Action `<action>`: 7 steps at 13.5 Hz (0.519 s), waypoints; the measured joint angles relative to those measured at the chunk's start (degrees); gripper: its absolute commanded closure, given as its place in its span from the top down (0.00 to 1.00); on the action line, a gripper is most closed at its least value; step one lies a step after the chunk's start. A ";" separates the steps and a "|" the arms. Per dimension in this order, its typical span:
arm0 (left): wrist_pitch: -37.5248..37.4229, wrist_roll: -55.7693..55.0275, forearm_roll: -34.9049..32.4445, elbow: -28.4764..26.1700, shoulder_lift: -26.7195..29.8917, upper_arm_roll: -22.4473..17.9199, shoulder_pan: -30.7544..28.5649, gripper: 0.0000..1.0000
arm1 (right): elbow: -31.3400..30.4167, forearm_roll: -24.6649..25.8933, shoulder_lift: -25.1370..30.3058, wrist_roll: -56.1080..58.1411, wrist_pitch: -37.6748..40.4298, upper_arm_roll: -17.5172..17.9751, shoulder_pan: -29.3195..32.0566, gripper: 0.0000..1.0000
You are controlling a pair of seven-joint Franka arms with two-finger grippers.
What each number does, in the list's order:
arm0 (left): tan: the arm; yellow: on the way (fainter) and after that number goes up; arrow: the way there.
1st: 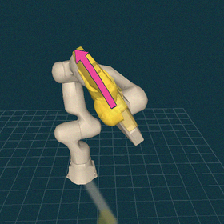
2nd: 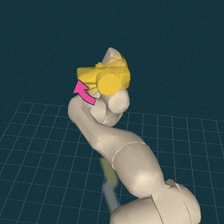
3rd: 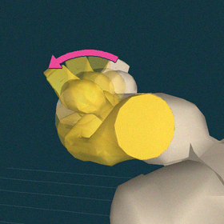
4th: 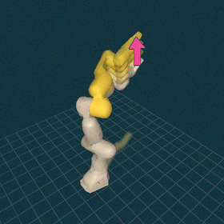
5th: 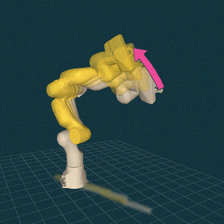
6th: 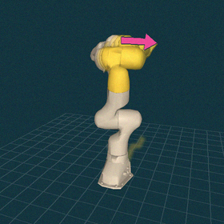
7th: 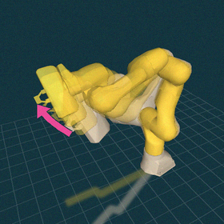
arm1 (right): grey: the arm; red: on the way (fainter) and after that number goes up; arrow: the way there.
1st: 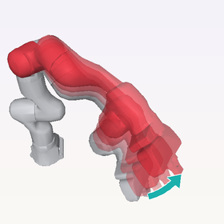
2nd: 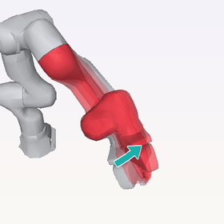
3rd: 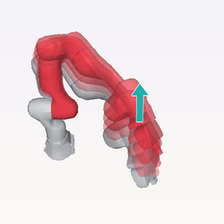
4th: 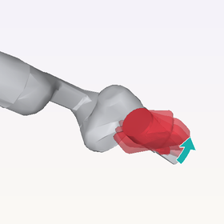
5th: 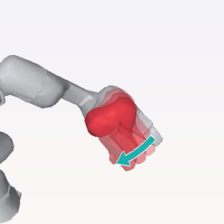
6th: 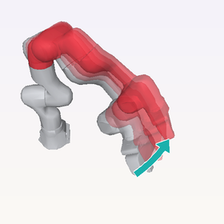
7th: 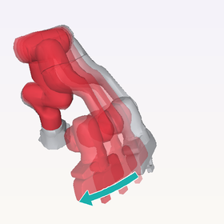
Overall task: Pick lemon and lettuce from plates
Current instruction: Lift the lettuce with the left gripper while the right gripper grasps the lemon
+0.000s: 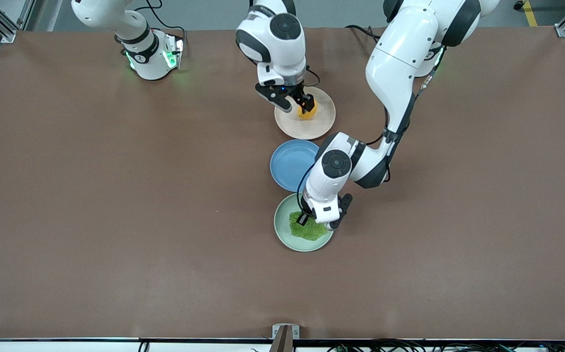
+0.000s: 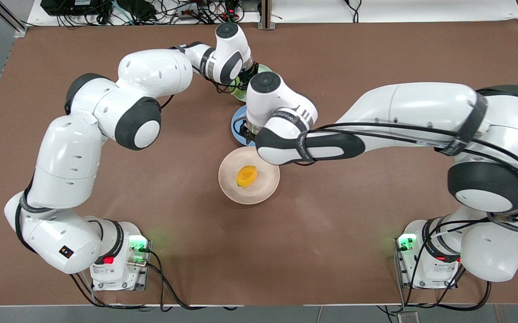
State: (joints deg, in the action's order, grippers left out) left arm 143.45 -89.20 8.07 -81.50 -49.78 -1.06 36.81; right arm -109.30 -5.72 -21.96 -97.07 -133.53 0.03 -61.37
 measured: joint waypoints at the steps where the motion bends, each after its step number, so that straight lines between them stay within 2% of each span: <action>1: -1.01 0.00 0.00 0.14 0.69 -0.04 -0.05 0.00 | 0.32 0.00 -1.61 -0.97 -0.90 -0.01 -0.38 1.00; 4: -3.70 0.00 0.00 0.53 4.19 -0.14 -0.56 0.00 | 3.01 0.00 -5.92 -4.70 -1.34 -0.02 -1.91 1.00; 7: -8.29 0.22 0.00 0.91 10.13 -0.44 -1.69 0.00 | 6.26 0.08 -9.76 -8.16 -1.37 -0.06 -3.99 1.00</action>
State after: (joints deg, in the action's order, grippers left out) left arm 135.17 -88.98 8.07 -80.59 -39.65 -1.50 35.12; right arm -103.05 -5.63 -31.72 -105.24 -134.90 -0.03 -65.36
